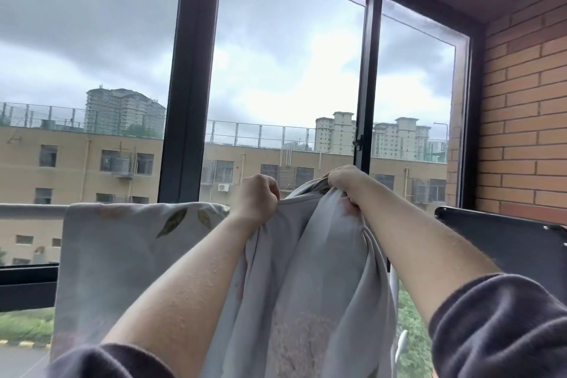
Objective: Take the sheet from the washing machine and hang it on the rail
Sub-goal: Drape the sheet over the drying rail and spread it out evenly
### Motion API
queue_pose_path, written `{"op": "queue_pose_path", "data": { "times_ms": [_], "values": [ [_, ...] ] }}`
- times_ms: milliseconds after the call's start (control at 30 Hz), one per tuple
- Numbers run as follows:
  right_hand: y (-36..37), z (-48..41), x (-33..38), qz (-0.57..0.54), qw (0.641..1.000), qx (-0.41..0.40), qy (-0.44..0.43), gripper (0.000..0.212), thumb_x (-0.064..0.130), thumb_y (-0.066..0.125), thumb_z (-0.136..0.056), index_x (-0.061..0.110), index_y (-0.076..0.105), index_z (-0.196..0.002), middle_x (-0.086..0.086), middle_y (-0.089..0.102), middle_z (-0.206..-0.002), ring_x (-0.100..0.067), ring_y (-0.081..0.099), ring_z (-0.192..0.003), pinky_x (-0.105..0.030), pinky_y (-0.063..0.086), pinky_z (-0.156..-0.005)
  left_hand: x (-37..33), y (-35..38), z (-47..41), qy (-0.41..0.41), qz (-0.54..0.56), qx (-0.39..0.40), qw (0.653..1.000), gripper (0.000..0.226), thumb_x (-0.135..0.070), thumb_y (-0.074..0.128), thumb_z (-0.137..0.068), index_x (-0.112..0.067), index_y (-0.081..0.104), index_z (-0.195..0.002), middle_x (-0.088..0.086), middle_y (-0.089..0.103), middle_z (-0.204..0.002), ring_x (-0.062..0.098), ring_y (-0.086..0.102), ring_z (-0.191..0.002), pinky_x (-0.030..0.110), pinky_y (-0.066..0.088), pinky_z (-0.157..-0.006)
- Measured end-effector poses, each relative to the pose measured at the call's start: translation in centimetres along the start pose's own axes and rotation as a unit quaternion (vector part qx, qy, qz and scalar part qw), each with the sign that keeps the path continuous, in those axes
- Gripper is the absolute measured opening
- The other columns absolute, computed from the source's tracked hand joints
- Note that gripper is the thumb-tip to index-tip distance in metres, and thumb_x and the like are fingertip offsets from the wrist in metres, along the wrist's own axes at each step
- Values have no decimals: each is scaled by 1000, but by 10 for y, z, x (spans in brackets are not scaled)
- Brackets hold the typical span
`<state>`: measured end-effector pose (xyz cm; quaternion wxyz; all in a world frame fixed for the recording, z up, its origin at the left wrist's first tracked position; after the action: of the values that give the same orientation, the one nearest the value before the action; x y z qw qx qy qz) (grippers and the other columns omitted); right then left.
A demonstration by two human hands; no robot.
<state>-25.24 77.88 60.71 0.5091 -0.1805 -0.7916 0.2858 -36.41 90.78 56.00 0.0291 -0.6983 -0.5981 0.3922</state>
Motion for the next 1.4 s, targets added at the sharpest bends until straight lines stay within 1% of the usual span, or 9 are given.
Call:
{"op": "queue_pose_path", "data": {
  "times_ms": [200, 333, 500, 567, 667, 833, 967, 1067, 1400],
  "values": [
    [15, 6, 17, 151, 983, 103, -30, 28, 41, 59, -82, 14, 55, -79, -1, 56, -75, -16, 57, -65, -26, 46, -60, 12, -4, 6, 36, -54, 17, 998, 29, 4, 38, -66, -17, 57, -58, 9, 65, -72, 28, 61, -76, 38, 54, -69],
    [27, -5, 20, 191, 979, 60, -32, 29, 29, 67, -75, 9, 61, -95, -4, 58, -80, -23, 64, -86, -35, 54, -81, 20, -13, 7, 33, -63, 17, 997, 28, 6, 38, -69, -11, 60, -64, 8, 62, -72, 27, 59, -76, 34, 51, -66],
    [11, -20, -6, 83, 996, -31, 8, 29, 9, 49, -92, 4, 46, -64, -6, 49, -55, -13, 48, -44, -17, 34, -30, 45, -39, 10, 15, -96, -20, 995, 29, 8, 39, -71, -14, 55, -61, 7, 58, -71, 27, 56, -76, 28, 44, -64],
    [4, -26, -24, 42, 998, -31, 32, 22, 1, 51, -88, 2, 52, -67, -9, 55, -50, -15, 51, -41, -18, 42, -39, 58, -48, 11, 7, -117, -35, 993, 28, 6, 40, -71, -17, 53, -61, 7, 58, -71, 30, 57, -77, 29, 44, -64],
    [9, -25, -30, 83, 995, -8, -52, 2, 13, 58, -87, 11, 57, -86, -4, 58, -77, -18, 55, -71, -31, 48, -69, 64, -51, 15, 19, -153, -44, 987, 24, 0, 42, -76, -20, 53, -67, 9, 62, -76, 31, 59, -79, 29, 42, -63],
    [38, -4, -16, 91, 964, 142, -205, 57, 59, 31, -93, 17, 55, -122, -8, 55, -129, -24, 49, -118, -41, 36, -104, 43, -33, 22, 66, -282, -9, 957, 34, -49, 45, -88, -21, 53, -72, -3, 56, -78, 22, 53, -78, 29, 32, -63],
    [39, -9, -28, 98, 963, 106, -229, 28, 39, 44, -95, 23, 66, -88, 0, 66, -97, -23, 57, -104, -32, 42, -87, 42, -28, 22, 77, -284, -5, 956, 53, -57, 36, -92, -20, 51, -57, -5, 55, -67, 18, 49, -67, 28, 30, -57],
    [39, -13, -33, 99, 965, 57, -237, 35, 28, 46, -94, 24, 56, -61, 2, 61, -76, -23, 58, -88, -29, 41, -75, 48, -35, 22, 65, -247, -35, 966, 47, -45, 43, -95, -16, 54, -59, 4, 61, -71, 27, 58, -71, 28, 33, -58],
    [43, -18, -48, 112, 959, -28, -259, 31, 35, 40, -95, 26, 54, -68, -4, 68, -95, -25, 58, -91, -33, 42, -78, 89, -80, 37, 54, -318, -108, 940, 41, -41, 38, -96, -18, 56, -67, 9, 68, -85, 32, 62, -83, 31, 34, -61]
  ]
}}
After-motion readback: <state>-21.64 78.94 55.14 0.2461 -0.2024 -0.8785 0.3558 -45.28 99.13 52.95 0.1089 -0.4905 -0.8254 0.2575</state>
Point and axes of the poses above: each hand's wrist, its own z-axis away from the middle knuckle, its own y-axis out of the palm, x = y × z, the point moved 1 cm from there along -z, towards the middle knuckle
